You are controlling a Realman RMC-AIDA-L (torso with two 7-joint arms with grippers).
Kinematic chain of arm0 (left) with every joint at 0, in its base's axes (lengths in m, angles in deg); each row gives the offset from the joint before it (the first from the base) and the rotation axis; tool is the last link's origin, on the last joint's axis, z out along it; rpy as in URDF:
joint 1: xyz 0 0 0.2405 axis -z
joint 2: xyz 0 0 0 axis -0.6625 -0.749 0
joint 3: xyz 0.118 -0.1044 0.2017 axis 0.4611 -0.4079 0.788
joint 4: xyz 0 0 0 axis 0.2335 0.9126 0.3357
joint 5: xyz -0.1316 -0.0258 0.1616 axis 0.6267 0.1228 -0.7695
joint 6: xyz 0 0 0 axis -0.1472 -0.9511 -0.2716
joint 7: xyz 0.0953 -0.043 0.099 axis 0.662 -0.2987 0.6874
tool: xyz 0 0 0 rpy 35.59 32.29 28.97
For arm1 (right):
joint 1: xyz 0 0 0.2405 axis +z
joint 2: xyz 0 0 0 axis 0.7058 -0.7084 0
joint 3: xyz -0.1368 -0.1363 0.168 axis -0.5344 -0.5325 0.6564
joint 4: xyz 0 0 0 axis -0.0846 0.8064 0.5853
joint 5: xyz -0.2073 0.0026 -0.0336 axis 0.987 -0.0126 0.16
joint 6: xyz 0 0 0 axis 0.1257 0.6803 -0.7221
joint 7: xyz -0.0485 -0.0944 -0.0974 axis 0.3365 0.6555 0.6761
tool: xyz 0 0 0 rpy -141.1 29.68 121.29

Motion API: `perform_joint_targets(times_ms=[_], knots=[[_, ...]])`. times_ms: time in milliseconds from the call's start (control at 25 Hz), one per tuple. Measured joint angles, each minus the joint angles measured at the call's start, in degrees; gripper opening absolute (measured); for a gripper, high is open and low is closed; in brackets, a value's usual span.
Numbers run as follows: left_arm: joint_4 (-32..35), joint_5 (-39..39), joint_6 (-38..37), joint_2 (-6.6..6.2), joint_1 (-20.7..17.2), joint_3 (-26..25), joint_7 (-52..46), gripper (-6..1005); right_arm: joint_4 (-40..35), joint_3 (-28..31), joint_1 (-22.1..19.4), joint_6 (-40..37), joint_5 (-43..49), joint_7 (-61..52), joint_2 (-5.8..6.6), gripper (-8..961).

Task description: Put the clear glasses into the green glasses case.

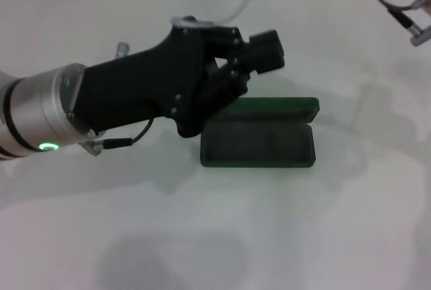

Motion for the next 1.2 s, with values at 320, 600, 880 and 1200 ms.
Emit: perform_joint_targets(times_ms=[320,600,880,1200], knots=[[-0.5,4.4,-0.1,0.00,-1.1,-0.3,0.8,44,0.0,-3.5,0.5,1.8,0.0,0.3,0.00,118],[-1.1,6.6,0.2,-0.07,-1.6,-0.3,0.8,44,-0.5,-7.4,0.7,4.0,0.1,1.3,0.01,117],[-2.1,6.8,1.5,-0.09,-0.9,-0.2,0.6,43,-0.6,-12.5,2.6,5.3,-0.5,2.2,0.00,118],[-2.1,6.5,1.8,-0.15,-1.6,-0.1,0.8,43,-1.0,-12.3,1.1,5.1,-6.1,3.1,0.01,117]])
